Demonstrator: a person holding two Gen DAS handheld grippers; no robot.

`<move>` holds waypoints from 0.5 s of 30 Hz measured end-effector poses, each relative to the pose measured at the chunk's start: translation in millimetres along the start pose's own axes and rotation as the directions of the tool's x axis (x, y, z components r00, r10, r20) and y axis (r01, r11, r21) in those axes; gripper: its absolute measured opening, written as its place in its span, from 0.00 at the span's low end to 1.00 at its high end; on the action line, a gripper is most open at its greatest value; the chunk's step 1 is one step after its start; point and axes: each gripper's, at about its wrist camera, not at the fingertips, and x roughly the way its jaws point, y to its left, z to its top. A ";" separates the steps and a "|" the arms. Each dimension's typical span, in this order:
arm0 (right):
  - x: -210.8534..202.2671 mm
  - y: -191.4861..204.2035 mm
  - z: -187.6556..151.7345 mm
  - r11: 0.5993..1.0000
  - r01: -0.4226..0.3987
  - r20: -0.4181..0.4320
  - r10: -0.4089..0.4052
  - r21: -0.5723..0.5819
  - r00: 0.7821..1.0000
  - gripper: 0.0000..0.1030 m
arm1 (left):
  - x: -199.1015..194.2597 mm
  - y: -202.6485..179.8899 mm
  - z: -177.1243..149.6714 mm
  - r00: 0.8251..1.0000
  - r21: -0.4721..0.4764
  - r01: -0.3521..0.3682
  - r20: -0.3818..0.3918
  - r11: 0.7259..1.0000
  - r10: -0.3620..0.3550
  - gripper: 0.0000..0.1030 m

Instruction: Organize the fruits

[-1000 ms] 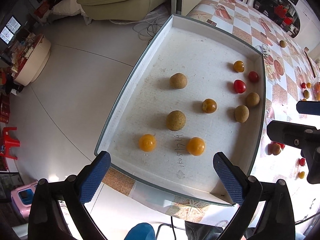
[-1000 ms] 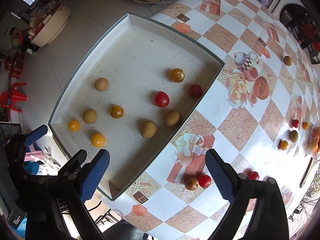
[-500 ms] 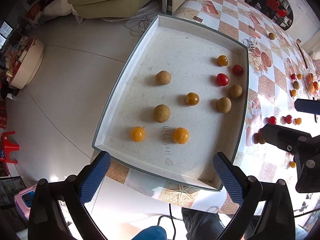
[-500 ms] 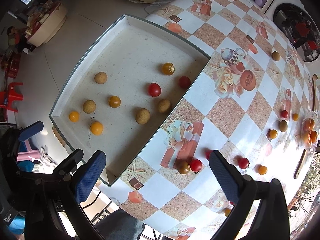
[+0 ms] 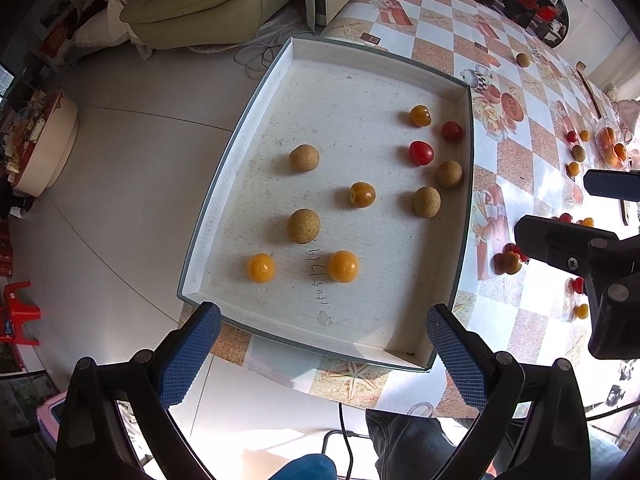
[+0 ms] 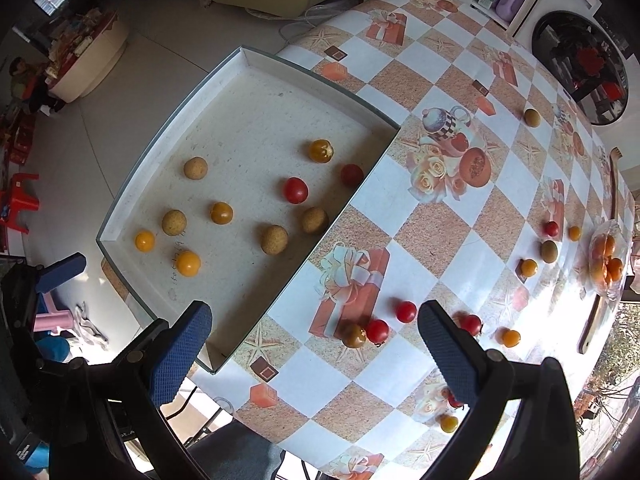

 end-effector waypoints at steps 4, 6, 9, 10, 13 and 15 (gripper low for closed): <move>-1.3 0.2 0.2 1.000 0.001 0.004 -0.001 -0.002 1.000 1.00 | -1.5 -3.2 0.0 1.000 0.014 -0.004 0.004 1.000 0.004 1.00; -1.4 0.4 0.3 1.000 0.001 0.004 -0.001 -0.002 1.000 1.00 | -2.0 -4.6 0.0 1.000 0.019 -0.007 0.005 1.000 0.007 1.00; -2.2 1.1 0.7 1.000 0.002 0.007 -0.002 -0.004 1.000 1.00 | -2.6 -5.1 -0.3 1.000 0.017 -0.004 0.004 1.000 0.004 1.00; -2.7 1.3 0.9 1.000 0.002 0.008 -0.002 -0.006 1.000 1.00 | -2.6 -5.0 -0.2 1.000 0.017 -0.005 0.005 1.000 0.005 1.00; -2.9 1.8 0.9 1.000 0.002 0.009 -0.002 -0.008 1.000 1.00 | -3.2 -5.5 -0.6 1.000 0.017 -0.006 0.007 1.000 0.006 1.00; -3.3 2.2 0.8 1.000 0.003 0.010 -0.003 -0.008 1.000 1.00 | -4.2 -6.0 -0.7 1.000 0.019 -0.007 0.009 1.000 0.007 1.00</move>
